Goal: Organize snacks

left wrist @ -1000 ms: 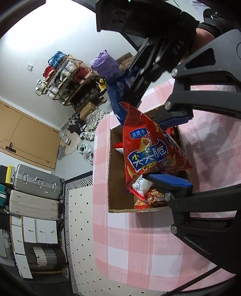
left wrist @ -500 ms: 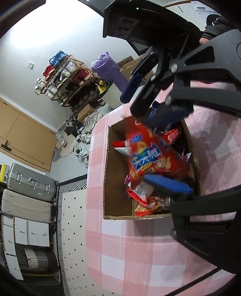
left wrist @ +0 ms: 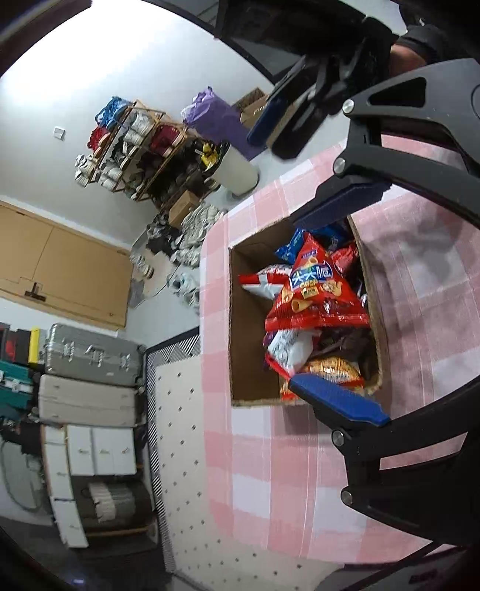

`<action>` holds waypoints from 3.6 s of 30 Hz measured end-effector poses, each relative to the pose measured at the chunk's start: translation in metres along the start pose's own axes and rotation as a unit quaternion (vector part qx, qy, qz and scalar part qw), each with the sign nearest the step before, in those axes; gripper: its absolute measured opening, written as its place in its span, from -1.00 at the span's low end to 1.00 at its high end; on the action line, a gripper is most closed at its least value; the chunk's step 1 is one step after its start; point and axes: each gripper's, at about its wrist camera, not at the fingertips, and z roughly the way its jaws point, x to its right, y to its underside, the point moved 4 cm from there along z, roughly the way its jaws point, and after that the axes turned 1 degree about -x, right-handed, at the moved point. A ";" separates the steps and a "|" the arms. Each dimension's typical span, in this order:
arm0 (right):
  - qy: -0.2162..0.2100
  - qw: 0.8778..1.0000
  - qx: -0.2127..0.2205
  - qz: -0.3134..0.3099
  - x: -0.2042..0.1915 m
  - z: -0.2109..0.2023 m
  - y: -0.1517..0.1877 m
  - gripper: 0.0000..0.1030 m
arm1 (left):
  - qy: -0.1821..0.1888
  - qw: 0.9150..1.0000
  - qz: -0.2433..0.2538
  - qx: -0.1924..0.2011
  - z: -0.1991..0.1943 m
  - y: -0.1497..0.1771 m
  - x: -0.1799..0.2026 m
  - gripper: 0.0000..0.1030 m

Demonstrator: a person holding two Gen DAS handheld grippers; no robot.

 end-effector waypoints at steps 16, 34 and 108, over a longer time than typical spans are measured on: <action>0.033 0.996 0.058 -0.060 -0.040 -0.095 0.058 0.82 | -0.045 0.992 0.048 0.108 -0.098 0.049 0.028 0.98; 0.073 0.991 0.095 -0.064 -0.069 -0.147 0.114 0.95 | -0.065 0.988 0.058 0.128 -0.116 0.144 0.019 0.98; 0.112 0.986 0.102 -0.074 -0.040 -0.112 0.183 0.99 | -0.119 0.974 0.064 0.182 -0.060 0.210 -0.010 0.98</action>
